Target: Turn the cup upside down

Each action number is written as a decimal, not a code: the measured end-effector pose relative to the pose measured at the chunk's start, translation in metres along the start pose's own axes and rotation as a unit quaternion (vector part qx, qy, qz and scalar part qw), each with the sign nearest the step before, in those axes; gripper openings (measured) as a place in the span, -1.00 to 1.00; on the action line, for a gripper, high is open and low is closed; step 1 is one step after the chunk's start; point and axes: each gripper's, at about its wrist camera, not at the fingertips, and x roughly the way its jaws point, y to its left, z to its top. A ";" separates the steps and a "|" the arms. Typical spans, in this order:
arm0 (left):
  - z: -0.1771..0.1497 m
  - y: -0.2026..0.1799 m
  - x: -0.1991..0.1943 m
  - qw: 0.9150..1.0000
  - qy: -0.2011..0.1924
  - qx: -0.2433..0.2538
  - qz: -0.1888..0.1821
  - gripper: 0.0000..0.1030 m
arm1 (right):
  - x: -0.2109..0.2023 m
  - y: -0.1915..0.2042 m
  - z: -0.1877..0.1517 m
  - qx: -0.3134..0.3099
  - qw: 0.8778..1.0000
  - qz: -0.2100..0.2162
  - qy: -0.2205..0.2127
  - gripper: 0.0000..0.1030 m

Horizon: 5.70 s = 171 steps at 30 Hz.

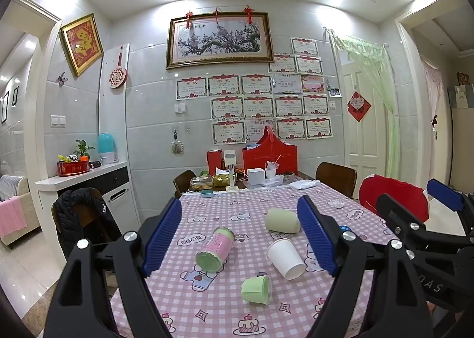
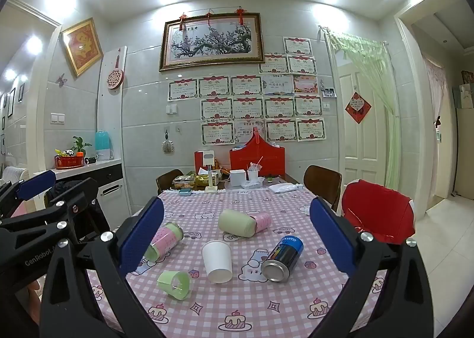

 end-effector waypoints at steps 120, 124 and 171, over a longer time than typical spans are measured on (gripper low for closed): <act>-0.105 -0.192 0.268 0.934 0.298 0.039 -0.194 0.54 | 0.142 -0.182 -0.081 0.135 0.970 -0.118 0.165 0.85; -0.116 -0.206 0.285 0.923 0.326 0.043 -0.201 0.54 | 0.152 -0.188 -0.085 0.137 0.968 -0.119 0.175 0.85; -0.141 -0.147 0.196 0.909 0.350 0.025 -0.225 0.29 | 0.122 -0.115 -0.104 0.138 0.955 -0.061 0.254 0.85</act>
